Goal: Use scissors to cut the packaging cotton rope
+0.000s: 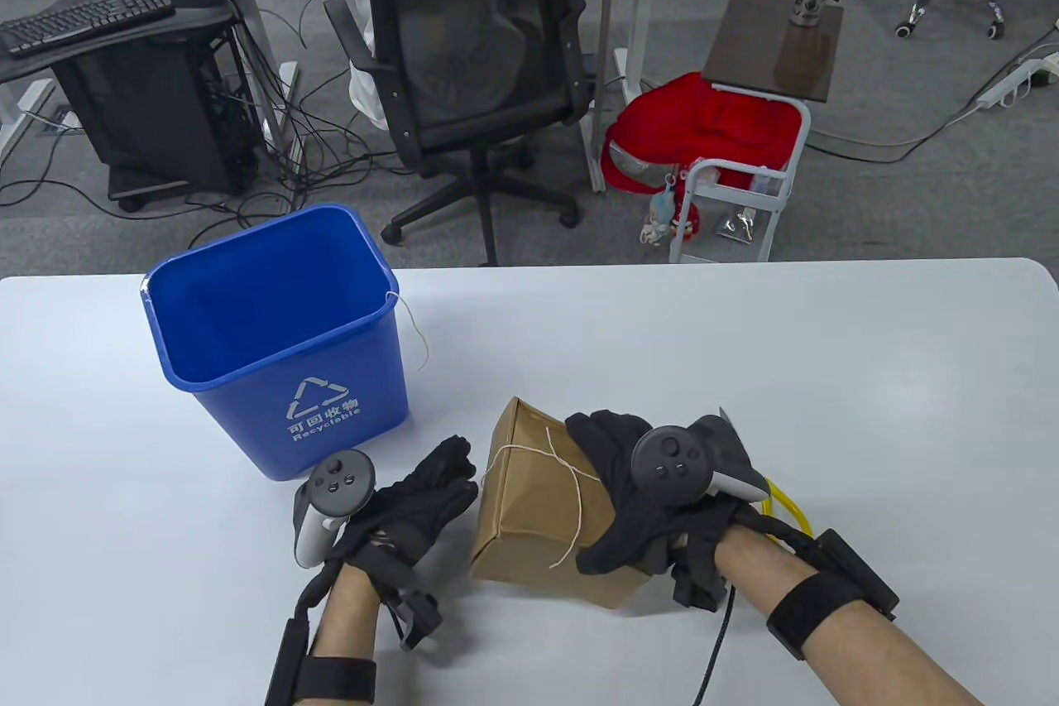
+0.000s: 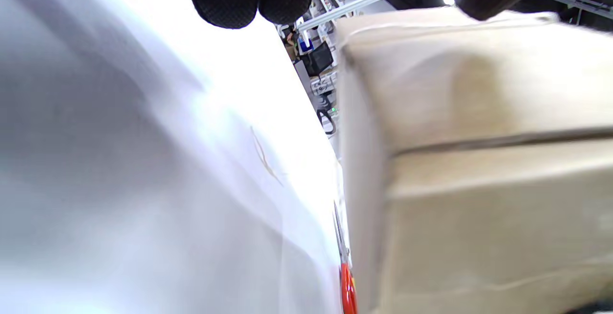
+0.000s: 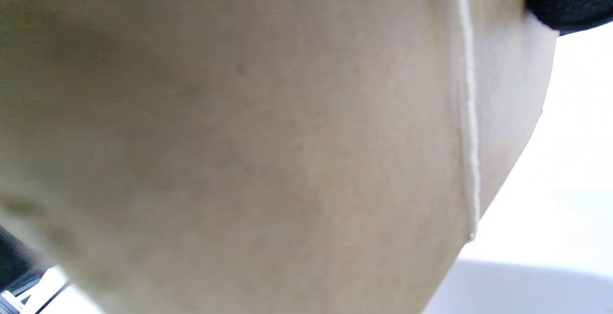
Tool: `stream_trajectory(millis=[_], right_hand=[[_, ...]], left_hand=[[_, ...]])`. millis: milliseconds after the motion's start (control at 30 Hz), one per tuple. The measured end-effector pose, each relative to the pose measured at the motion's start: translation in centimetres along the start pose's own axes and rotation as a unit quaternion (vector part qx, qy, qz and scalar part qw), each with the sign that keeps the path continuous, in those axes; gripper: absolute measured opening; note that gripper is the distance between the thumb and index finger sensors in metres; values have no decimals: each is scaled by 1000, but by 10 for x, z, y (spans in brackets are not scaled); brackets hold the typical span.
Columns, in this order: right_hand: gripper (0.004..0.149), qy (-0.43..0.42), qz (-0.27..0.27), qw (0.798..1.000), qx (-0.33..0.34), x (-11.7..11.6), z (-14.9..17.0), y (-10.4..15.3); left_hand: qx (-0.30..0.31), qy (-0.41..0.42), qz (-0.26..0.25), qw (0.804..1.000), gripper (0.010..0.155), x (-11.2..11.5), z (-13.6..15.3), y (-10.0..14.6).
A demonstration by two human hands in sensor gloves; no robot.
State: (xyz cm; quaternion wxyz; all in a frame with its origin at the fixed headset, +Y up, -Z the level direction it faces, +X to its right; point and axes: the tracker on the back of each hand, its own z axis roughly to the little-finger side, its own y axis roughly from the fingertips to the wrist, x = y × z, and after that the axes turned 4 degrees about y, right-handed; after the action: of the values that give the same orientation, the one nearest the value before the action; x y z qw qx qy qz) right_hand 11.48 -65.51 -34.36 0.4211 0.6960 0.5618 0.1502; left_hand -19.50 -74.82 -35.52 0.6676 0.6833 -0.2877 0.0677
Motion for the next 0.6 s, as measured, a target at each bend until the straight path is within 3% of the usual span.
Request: stream_trajectory(millis=[100,200,400,533,600], right_hand=[[132,3,6,1000,9,5,-2,1],[132,30,24,999,13,6,-4,2],[131,81,50,994,47,2,-15,6],[131,90,59,993,52,4,-19,11],[131,118,60,990,47,5,-20,11]], left_hand=[[1,56,27,998,81,6,2,-8],[5,139,37,990,68,9,2,-13],[-3,42,-50,998,46,-3,-10,-18],[9,11,-60,998,42,-5,-16,-18],[-13,-51,-67,996,42,-7,-20,-19]])
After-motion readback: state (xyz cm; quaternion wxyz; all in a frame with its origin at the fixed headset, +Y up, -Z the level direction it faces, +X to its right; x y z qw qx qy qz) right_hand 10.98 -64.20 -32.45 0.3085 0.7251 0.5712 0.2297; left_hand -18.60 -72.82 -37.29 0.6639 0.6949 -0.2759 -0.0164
